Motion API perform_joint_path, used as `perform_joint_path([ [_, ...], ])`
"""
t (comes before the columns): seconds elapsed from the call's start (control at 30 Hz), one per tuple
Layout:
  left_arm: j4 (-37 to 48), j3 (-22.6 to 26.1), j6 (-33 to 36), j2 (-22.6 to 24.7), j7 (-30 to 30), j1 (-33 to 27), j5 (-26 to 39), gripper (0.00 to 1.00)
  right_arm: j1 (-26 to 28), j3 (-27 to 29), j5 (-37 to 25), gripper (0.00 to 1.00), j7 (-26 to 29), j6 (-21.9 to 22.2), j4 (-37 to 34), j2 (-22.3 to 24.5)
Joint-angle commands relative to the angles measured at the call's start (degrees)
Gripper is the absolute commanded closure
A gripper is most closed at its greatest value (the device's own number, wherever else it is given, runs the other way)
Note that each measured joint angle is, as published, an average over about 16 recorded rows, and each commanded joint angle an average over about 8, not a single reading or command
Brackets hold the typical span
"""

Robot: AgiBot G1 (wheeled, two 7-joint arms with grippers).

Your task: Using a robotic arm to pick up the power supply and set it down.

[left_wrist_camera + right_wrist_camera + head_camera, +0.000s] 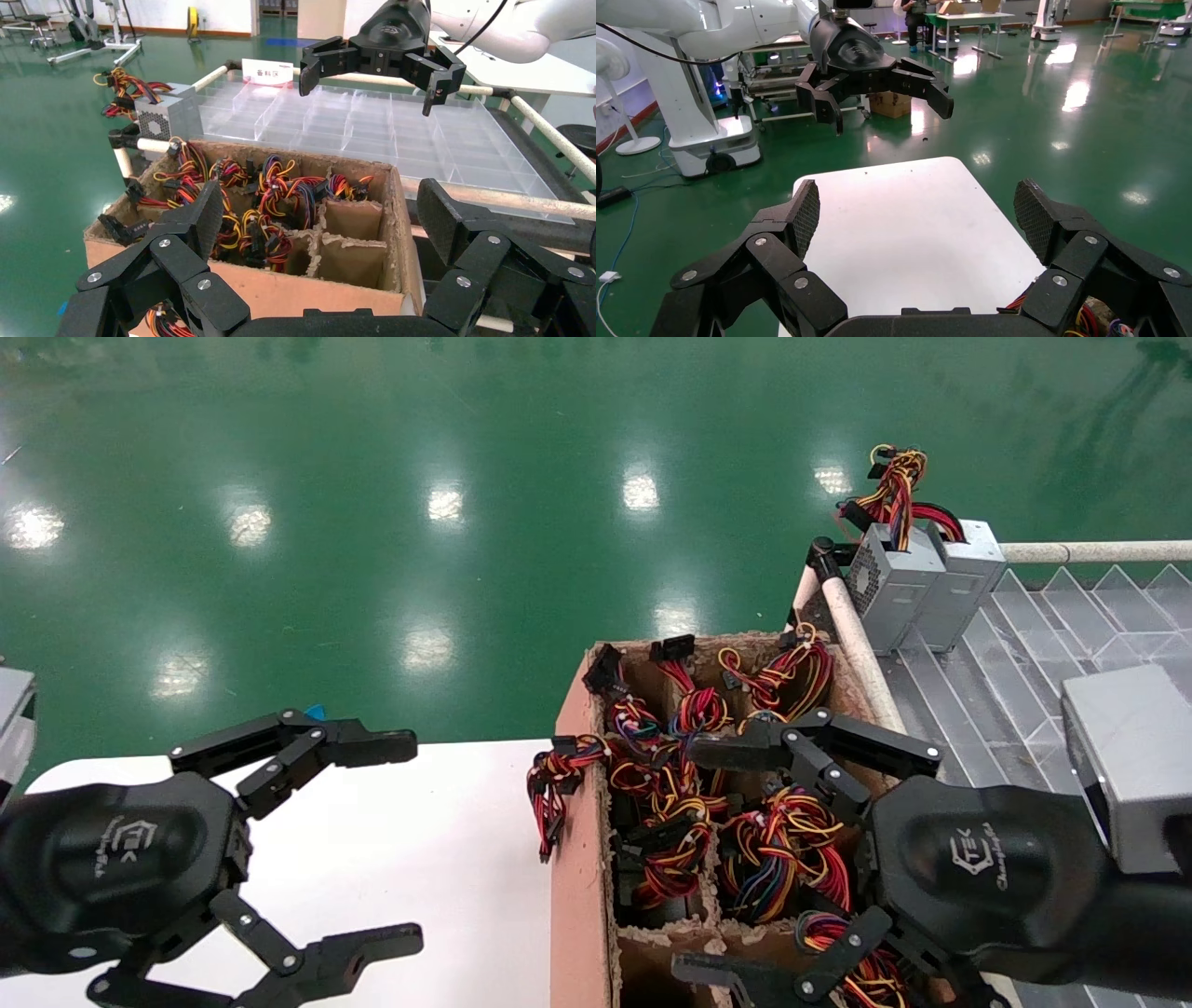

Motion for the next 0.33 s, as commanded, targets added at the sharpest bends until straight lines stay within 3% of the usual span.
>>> perform_joint_path([
  [0.03, 0.00, 0.00, 0.00, 0.00, 0.00, 0.00, 0.00, 0.00, 0.00, 0.00, 0.00, 0.00, 0.00, 0.00, 0.00, 0.00],
  [0.33, 0.00, 0.00, 0.00, 0.00, 0.00, 0.00, 0.00, 0.00, 0.00, 0.00, 0.00, 0.00, 0.00, 0.00, 0.00, 0.00],
])
